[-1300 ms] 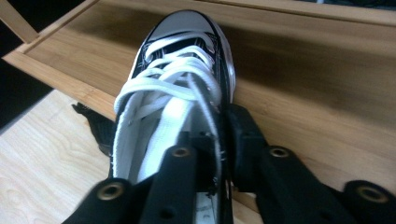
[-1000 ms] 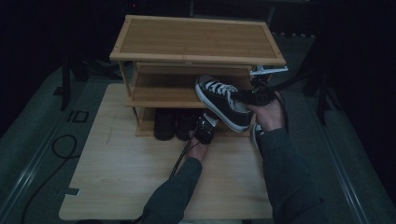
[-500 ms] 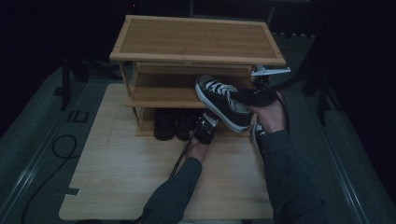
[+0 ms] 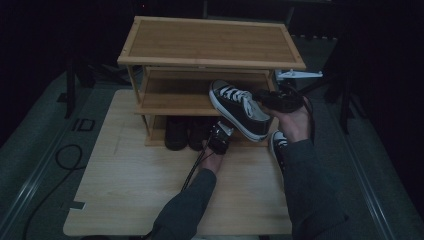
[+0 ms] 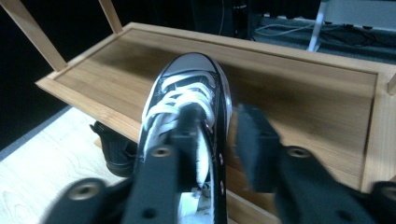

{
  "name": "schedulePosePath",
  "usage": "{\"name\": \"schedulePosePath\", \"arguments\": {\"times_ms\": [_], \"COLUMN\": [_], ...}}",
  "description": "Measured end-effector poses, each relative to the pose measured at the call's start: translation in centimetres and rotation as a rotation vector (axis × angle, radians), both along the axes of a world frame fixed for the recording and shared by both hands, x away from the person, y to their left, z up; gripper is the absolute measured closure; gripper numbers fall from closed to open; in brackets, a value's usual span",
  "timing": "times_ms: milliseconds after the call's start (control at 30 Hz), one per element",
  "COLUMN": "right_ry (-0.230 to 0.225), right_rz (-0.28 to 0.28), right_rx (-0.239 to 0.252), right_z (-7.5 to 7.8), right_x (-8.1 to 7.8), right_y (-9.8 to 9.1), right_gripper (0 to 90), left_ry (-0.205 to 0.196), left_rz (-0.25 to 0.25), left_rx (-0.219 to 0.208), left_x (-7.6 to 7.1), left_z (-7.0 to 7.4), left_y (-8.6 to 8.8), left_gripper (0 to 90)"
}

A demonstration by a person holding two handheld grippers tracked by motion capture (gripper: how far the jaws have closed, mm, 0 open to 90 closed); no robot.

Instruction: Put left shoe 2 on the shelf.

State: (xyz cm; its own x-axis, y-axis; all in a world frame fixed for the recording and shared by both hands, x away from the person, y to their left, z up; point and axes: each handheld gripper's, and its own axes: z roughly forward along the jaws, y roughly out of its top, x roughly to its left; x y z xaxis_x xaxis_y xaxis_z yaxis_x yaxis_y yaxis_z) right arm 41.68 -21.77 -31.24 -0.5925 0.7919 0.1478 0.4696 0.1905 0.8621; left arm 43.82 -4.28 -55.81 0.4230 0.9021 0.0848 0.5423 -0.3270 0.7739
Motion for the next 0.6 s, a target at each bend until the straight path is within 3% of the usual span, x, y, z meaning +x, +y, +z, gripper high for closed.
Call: {"name": "schedulePosePath", "arguments": {"times_ms": [133,367,500,600], "right_ry": [-0.031,-0.042,-0.039,-0.026], "right_rz": [-0.025,-0.050,-0.064,-0.065], "right_rx": [-0.031,-0.070,-0.110,-0.110], "right_z": [0.5,0.7,0.0,-0.8], "right_x": [-0.7,-1.6,-2.1,-2.7], "right_y": [-0.4,-1.6,-2.4,-3.1], "right_gripper": [89.9,90.0,90.0,90.0], "left_ry": [0.000,0.000,0.000,0.000], "left_rz": [0.000,0.000,0.000,0.000], "left_rx": [0.000,0.001,0.001,0.000], "left_x": [0.0,0.0,0.0,0.0], "left_z": [0.0,0.0,0.0,0.0], "left_y": [0.0,0.0,0.0,0.0], "left_gripper": [89.9,89.9,89.9,89.9]}}
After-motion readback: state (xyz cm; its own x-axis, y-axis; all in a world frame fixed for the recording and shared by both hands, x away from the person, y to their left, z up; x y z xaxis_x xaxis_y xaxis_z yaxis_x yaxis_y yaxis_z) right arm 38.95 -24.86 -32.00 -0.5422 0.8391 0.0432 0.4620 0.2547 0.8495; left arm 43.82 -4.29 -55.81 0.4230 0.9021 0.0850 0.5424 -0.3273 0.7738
